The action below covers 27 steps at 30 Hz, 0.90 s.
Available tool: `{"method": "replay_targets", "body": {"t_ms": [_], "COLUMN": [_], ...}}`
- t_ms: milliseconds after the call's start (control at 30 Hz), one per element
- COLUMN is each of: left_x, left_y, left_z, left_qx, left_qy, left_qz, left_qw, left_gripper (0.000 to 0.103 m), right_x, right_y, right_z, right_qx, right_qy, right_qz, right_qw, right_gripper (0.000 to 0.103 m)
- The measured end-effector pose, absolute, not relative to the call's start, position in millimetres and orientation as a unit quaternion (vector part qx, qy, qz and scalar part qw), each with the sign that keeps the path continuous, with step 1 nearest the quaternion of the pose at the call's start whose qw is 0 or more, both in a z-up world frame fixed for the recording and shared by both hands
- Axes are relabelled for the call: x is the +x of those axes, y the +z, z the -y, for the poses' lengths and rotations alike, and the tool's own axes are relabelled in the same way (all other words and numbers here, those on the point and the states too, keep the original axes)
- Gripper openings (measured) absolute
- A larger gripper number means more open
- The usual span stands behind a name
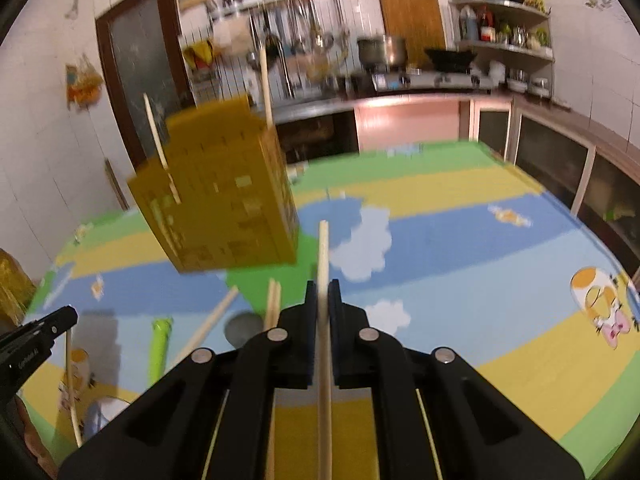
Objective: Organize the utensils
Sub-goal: 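Close both tools on the chopsticks and lift them toward the holder, then insert both chopsticks into the yellow holder and open both tools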
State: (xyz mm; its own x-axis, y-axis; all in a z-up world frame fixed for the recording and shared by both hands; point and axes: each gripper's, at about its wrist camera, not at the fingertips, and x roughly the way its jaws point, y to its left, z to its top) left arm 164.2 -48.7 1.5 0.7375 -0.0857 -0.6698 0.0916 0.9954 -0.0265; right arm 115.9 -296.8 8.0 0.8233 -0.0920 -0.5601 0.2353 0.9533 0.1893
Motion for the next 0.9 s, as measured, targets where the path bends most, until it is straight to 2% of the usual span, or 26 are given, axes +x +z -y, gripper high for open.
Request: {"method": "replay_targets", "body": {"t_ms": [333,533,900], "left_x": [134.3,120.0,112.8], "left_y": [66.8,75.8,76.7], "left_z": [45.5,44.8,38.2], "left_qx": [-0.01,-0.01,-0.012], "left_qy": [-0.066,-0.074,-0.08], "left_qz": [-0.233,-0.208,-0.189], "left_qw": [0.97,0.975,0.979], "left_gripper": [0.004,0.004,0.004], "right_x": [83.4,69.3,55.7], "right_y": [58.9,67.2,56.8], "right_z": [291.8,282.8,282.0], "right_qx": [0.109,0.093,0.086], "right_qy": [-0.068,-0.062,-0.064], "right_qz": [-0.168,-0.135,-0.13], "right_qw": [0.977,0.985,0.986], "right_gripper": [0.006,0.006,0.006]}}
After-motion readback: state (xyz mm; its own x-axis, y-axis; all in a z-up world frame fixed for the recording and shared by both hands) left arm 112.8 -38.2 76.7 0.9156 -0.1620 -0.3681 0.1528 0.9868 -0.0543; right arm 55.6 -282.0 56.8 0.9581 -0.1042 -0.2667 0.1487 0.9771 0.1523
